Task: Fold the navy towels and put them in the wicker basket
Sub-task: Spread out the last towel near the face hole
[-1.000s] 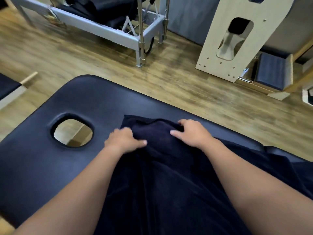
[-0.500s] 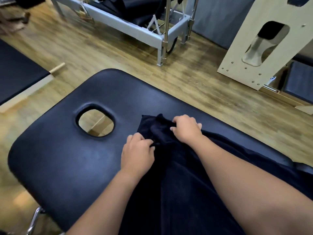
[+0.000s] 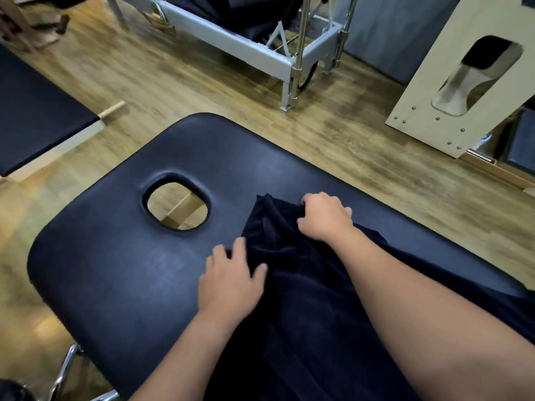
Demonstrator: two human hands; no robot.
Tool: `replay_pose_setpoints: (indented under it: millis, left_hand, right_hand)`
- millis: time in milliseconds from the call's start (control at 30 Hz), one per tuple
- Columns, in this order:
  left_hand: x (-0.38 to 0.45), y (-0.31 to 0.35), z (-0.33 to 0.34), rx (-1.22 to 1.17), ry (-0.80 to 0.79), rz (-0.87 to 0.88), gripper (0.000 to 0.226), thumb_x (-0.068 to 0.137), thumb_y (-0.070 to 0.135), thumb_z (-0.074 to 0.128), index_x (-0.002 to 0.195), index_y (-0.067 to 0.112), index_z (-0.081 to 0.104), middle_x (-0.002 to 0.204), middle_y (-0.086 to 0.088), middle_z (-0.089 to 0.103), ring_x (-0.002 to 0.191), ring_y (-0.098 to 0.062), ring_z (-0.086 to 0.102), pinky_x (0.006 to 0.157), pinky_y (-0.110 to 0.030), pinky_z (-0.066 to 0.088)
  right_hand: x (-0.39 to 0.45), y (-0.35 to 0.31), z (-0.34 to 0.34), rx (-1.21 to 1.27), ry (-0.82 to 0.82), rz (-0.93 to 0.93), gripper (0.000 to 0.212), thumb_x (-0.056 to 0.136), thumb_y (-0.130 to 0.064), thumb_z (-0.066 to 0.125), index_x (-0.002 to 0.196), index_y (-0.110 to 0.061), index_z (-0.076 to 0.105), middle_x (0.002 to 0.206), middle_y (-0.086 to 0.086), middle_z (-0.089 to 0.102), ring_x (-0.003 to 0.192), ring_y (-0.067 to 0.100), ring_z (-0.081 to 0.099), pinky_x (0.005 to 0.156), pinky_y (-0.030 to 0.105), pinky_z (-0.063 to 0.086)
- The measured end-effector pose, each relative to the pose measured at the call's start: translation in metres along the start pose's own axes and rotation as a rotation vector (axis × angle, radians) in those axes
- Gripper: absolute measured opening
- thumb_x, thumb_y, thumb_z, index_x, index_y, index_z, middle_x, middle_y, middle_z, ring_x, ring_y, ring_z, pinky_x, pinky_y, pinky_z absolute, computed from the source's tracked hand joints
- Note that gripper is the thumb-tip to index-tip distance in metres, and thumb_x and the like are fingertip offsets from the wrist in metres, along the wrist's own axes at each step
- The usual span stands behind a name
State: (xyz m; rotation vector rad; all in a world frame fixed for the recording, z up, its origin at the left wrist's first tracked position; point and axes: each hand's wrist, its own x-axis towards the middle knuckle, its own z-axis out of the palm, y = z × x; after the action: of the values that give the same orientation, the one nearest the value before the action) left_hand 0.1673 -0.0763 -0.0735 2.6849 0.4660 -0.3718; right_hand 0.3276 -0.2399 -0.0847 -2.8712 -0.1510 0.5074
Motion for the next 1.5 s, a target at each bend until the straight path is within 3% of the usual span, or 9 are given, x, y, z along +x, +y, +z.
replay_pose_setpoints:
  millis: [167,300,433,733,933,1067,1233,1400,1500]
  left_hand:
    - [-0.020,0.025,0.036,0.392,-0.077,0.205,0.097,0.090,0.074,0.036,0.159,0.024,-0.011,0.162,-0.026,-0.025,0.148,-0.045,-0.027,0.114,-0.070,-0.009]
    - [-0.023,0.059,0.054,0.282,-0.007,0.392,0.095,0.084,0.053,0.062,0.159,0.008,0.023,0.162,-0.030,0.016,0.142,-0.050,0.027,0.108,-0.071,0.026]
    - [0.000,0.092,0.068,0.275,-0.290,0.233,0.118,0.078,0.092,0.033,0.154,0.026,-0.028,0.155,-0.024,-0.040,0.144,-0.055,-0.026,0.107,-0.080,-0.004]
    - [0.112,0.145,0.052,0.356,-0.286,0.291,0.147,0.052,0.102,0.049,0.154,0.030,-0.029,0.156,-0.024,-0.040,0.140,-0.059,-0.030,0.105,-0.083,-0.005]
    - [0.130,0.172,0.034,0.452,-0.277,0.258,0.128,0.071,0.091,0.051,0.159,0.025,-0.016,0.163,-0.025,-0.024,0.148,-0.055,-0.014,0.114,-0.074,0.001]
    - [0.052,0.213,0.048,0.528,-0.085,0.526,0.085,0.088,0.057,0.057,0.154,0.010,0.030,0.156,-0.027,0.026,0.139,-0.045,0.031,0.109,-0.063,0.029]
    - [0.000,0.212,0.094,0.451,-0.464,0.470,0.142,0.066,0.077,0.073,0.150,0.036,-0.033,0.153,-0.016,-0.047,0.145,-0.051,-0.029,0.109,-0.080,0.012]
    - [0.010,0.218,0.105,0.413,-0.454,0.421,0.154,0.054,0.076,0.082,0.142,0.047,-0.041,0.144,-0.008,-0.058,0.140,-0.048,-0.041,0.107,-0.083,0.003]
    - [0.015,0.223,0.102,0.376,-0.483,0.414,0.156,0.050,0.073,0.085,0.143,0.050,-0.038,0.143,-0.003,-0.060,0.136,-0.045,-0.047,0.105,-0.083,-0.008]
  right_hand:
    - [0.004,0.018,-0.003,-0.153,0.047,-0.021,0.014,0.095,-0.023,0.060,0.107,-0.017,0.062,0.111,0.006,0.057,0.109,0.032,0.050,0.077,0.040,0.035]
    - [0.021,0.038,-0.014,-0.098,0.227,0.097,0.012,0.096,-0.007,0.049,0.105,-0.013,0.053,0.101,0.009,0.063,0.090,0.036,0.062,0.064,0.036,0.040]
    - [0.048,0.044,-0.029,-0.049,0.260,0.170,0.015,0.096,-0.002,0.042,0.100,-0.016,0.046,0.099,0.016,0.068,0.077,0.035,0.053,0.065,0.037,0.039]
    - [0.044,0.079,-0.039,0.199,0.341,0.128,0.037,0.089,-0.008,0.050,0.123,-0.022,0.059,0.111,0.009,0.069,0.107,0.037,0.061,0.089,0.040,0.044]
    - [-0.042,0.194,-0.018,0.182,0.362,0.383,0.041,0.096,-0.014,0.044,0.134,-0.023,0.056,0.122,0.005,0.067,0.116,0.035,0.058,0.098,0.046,0.042]
    - [-0.079,0.249,-0.022,0.150,0.191,0.540,0.034,0.100,-0.037,0.052,0.131,-0.022,0.058,0.119,0.005,0.068,0.118,0.033,0.057,0.100,0.046,0.037]
    - [-0.078,0.260,-0.034,0.092,0.179,0.471,0.020,0.099,-0.026,0.058,0.116,-0.020,0.066,0.112,0.011,0.068,0.116,0.036,0.054,0.095,0.044,0.042]
    - [-0.060,0.278,-0.064,-0.089,0.574,0.578,0.018,0.096,-0.025,0.059,0.114,-0.019,0.061,0.118,0.013,0.050,0.110,0.037,0.043,0.089,0.046,0.037]
    - [-0.075,0.288,-0.072,0.048,0.414,0.501,0.027,0.096,-0.020,0.056,0.123,-0.022,0.059,0.120,0.011,0.053,0.111,0.036,0.050,0.085,0.043,0.043]
